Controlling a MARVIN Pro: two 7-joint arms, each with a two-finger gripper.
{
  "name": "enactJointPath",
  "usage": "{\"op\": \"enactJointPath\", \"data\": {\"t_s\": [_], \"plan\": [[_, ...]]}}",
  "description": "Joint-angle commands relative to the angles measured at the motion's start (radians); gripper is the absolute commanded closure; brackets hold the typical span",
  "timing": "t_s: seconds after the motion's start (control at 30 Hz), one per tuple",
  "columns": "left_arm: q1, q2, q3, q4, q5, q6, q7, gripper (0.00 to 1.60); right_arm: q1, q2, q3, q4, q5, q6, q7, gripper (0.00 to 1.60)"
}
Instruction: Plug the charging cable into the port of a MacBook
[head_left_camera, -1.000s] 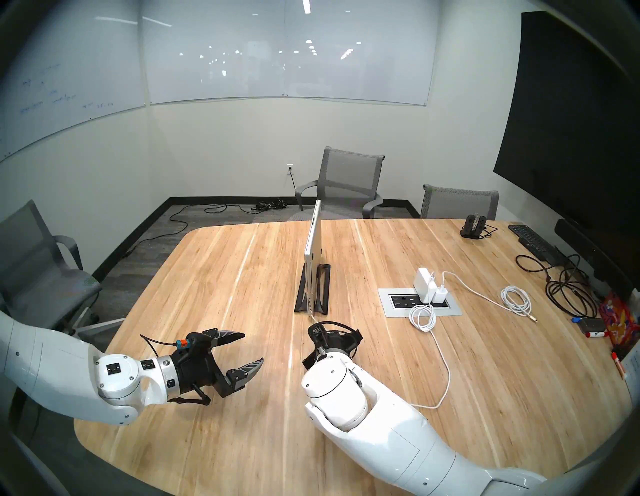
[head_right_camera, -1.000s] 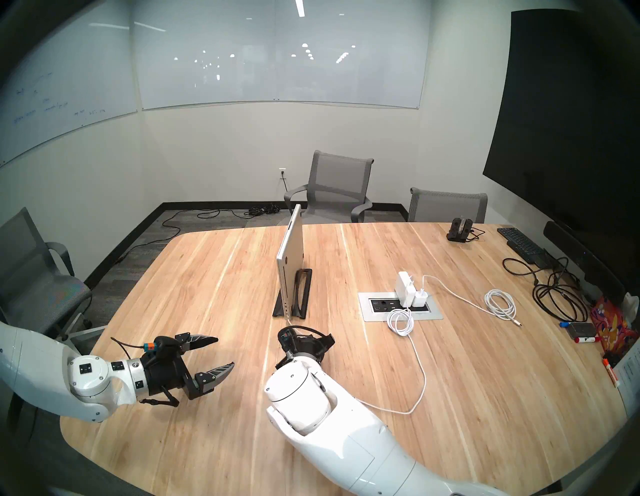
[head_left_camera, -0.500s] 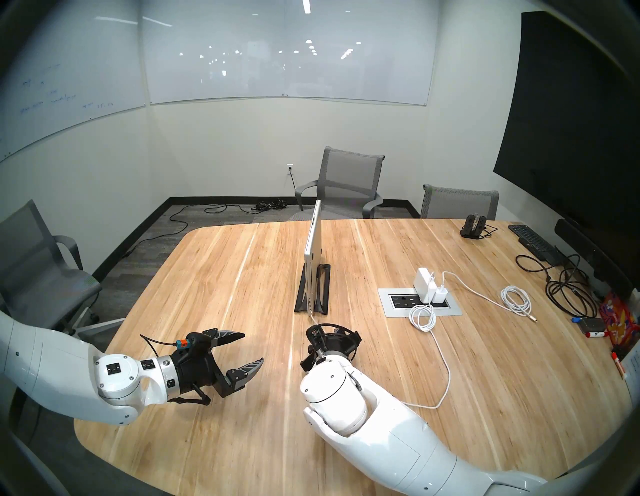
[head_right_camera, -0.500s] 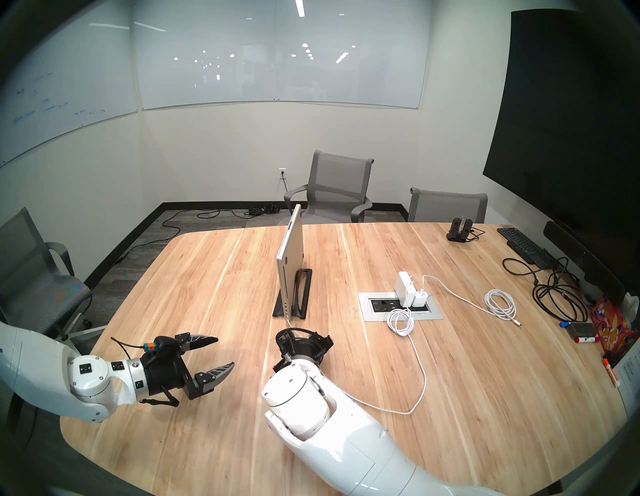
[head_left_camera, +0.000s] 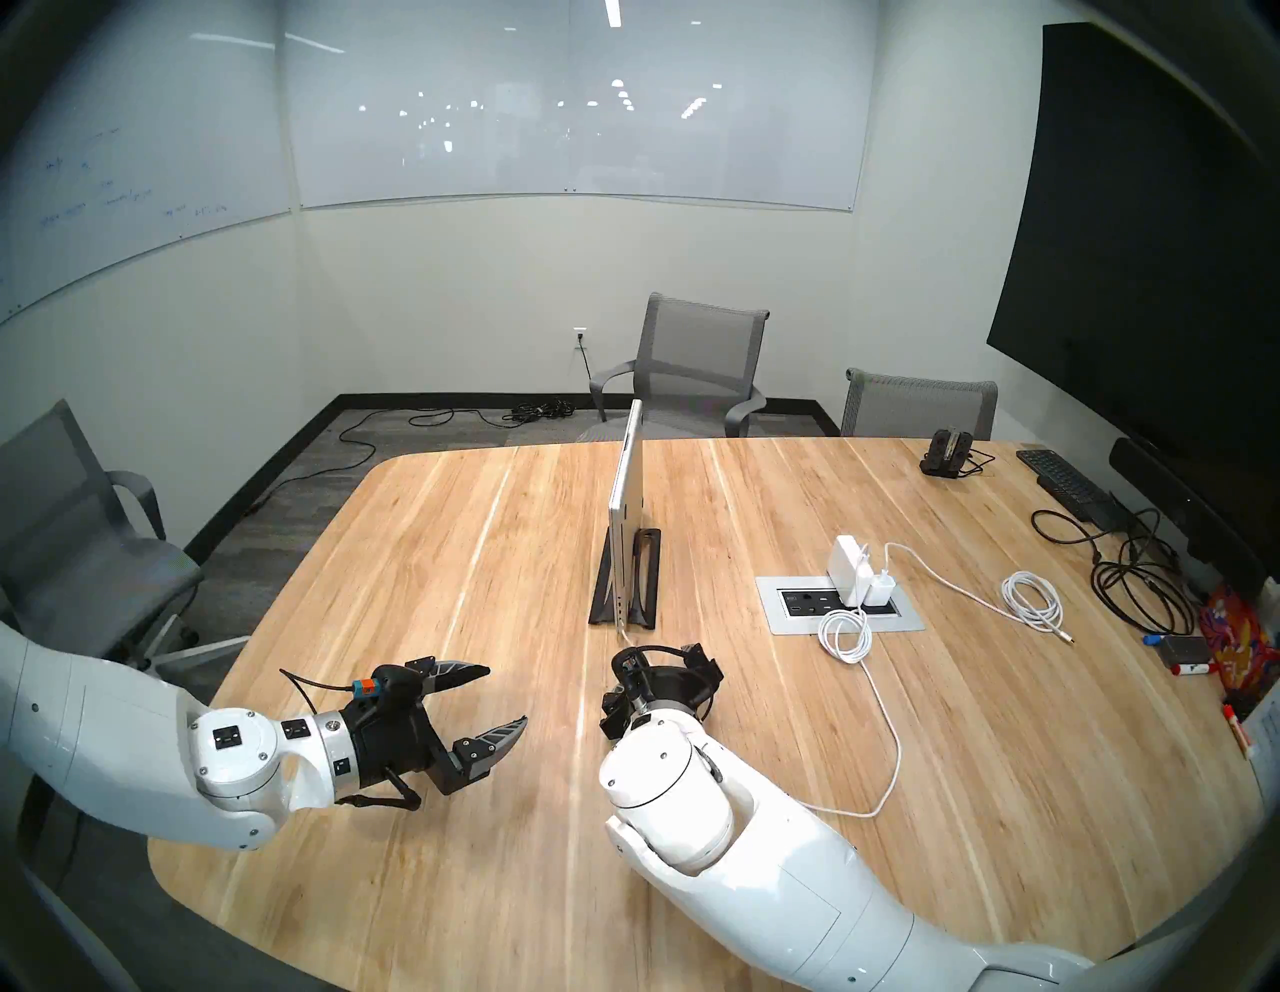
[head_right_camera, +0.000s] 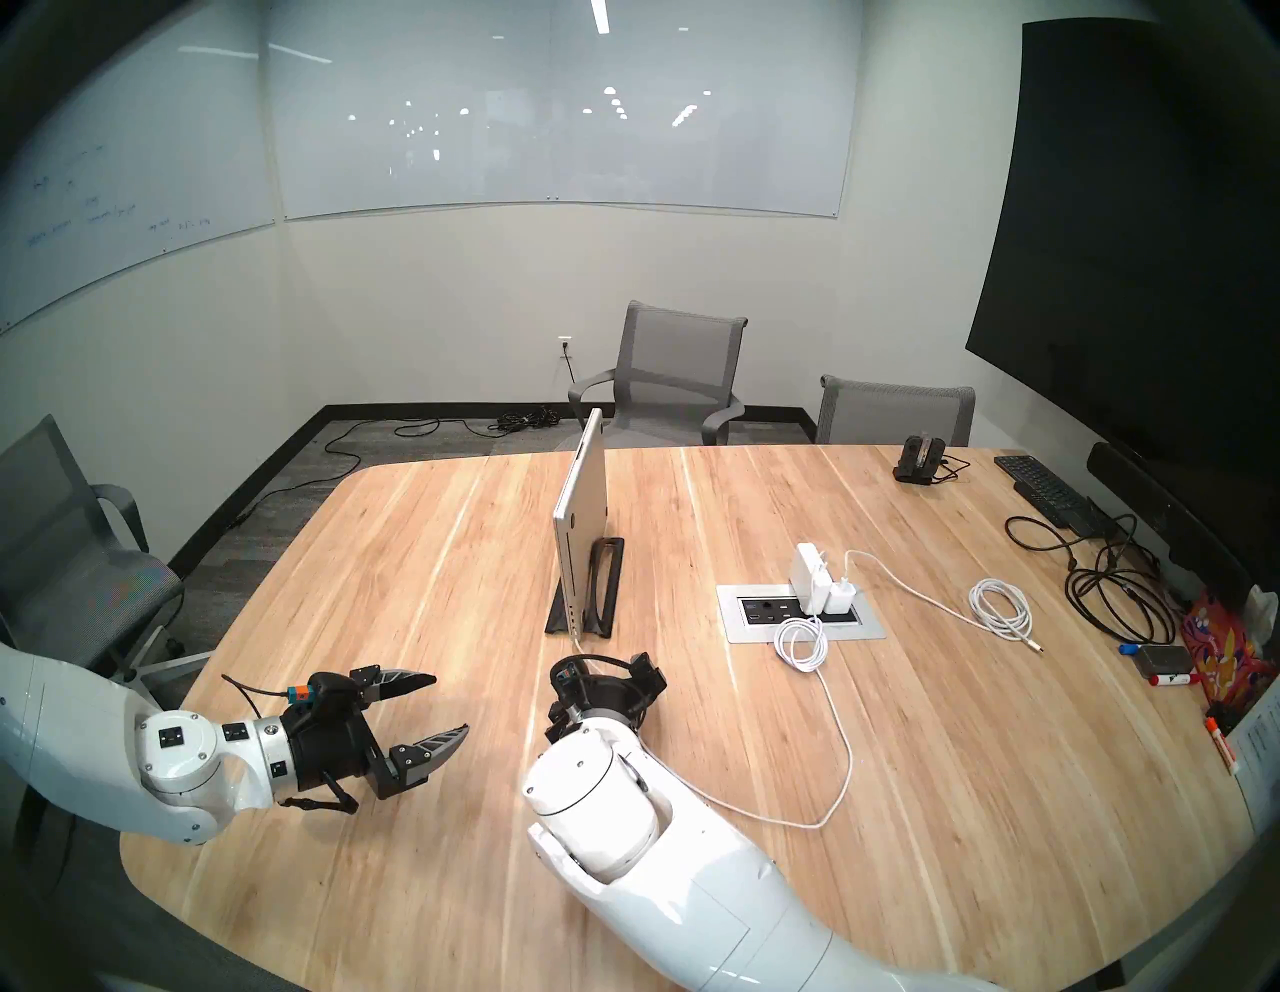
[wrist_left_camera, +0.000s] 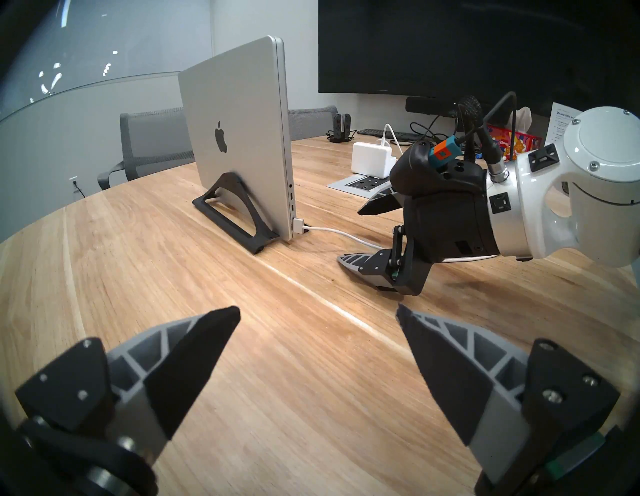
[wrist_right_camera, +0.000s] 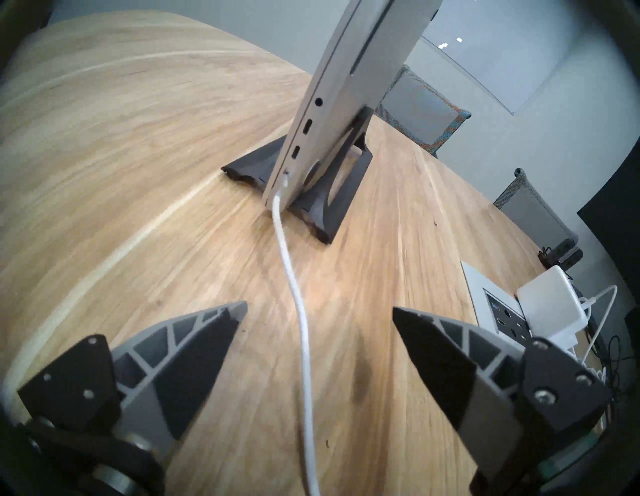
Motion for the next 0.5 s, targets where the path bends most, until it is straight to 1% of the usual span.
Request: {"op": "enactJointPath", "data": {"t_s": [0.0,0.03,0.17,0.37,0.47], "plan": [[-0.007,-0.002,-0.009,-0.004,0.003,-0.004,0.003,0.0,0.0,-0.001,0.005,-0.011,0.006,0.0,0.004,0.8],[-0.007,-0.002,-0.009,-0.004,0.003,-0.004,0.003,0.0,0.0,-0.002,0.005,-0.011,0.007,0.001,0.004,0.83],[-0.007,-0.002,-0.009,-0.004,0.003,-0.004,0.003,0.0,0.004,-0.002,0.003,-0.012,0.009,0.0,0.007,0.87],[-0.007,-0.002,-0.009,-0.004,0.003,-0.004,0.003,0.0,0.013,-0.005,0.0,-0.002,0.011,-0.004,0.009,0.86],[-0.007,-0.002,-0.009,-0.004,0.003,-0.004,0.003,0.0,0.018,-0.006,0.001,0.009,0.013,-0.012,0.013,0.89]]}}
